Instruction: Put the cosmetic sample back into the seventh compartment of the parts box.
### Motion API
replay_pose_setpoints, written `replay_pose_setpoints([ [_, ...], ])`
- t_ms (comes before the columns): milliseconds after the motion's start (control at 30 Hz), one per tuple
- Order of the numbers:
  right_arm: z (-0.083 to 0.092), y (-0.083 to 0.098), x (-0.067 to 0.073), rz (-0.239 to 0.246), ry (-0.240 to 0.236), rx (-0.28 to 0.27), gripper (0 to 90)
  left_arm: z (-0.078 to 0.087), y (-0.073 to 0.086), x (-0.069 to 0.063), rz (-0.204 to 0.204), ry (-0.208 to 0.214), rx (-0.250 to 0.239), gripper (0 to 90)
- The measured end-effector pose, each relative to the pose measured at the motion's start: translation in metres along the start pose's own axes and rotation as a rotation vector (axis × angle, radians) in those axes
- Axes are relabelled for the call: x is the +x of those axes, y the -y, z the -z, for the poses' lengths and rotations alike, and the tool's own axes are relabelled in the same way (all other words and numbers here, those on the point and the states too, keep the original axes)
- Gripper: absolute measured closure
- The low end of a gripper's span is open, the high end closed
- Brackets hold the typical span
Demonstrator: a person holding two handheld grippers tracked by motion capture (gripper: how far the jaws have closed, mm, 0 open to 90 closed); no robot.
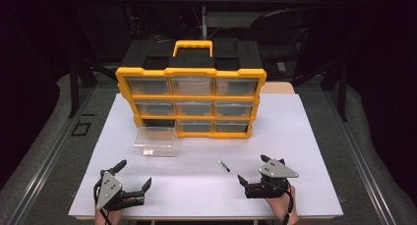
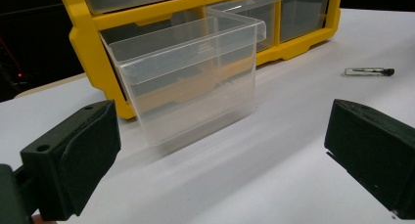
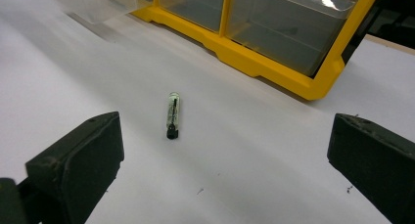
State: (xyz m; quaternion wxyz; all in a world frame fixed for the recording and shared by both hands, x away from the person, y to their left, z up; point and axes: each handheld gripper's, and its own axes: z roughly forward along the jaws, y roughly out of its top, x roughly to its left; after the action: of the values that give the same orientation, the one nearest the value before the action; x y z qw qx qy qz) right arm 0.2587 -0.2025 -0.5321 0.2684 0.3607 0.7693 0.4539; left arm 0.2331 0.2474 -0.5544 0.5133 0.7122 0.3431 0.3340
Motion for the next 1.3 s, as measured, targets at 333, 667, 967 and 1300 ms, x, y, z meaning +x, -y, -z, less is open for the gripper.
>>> replay_pose_setpoints([
  [333,-0.015,-0.01,0.006,-0.015,-0.026,0.085,0.0,0.0,0.0,0.0,-0.003,0.001,0.0,0.0],
  [667,-0.029,-0.018,0.013,-0.015,-0.059,0.149,0.0,-0.001,0.0,0.0,-0.005,0.001,0.003,0.0],
  [967,-0.04,-0.024,0.02,-0.005,-0.08,0.206,0.0,0.0,0.0,0.0,-0.003,-0.001,0.0,0.0],
  [1300,-0.05,-0.033,0.022,0.006,-0.089,0.263,0.3,-0.001,0.0,0.0,-0.008,0.003,0.003,0.0],
])
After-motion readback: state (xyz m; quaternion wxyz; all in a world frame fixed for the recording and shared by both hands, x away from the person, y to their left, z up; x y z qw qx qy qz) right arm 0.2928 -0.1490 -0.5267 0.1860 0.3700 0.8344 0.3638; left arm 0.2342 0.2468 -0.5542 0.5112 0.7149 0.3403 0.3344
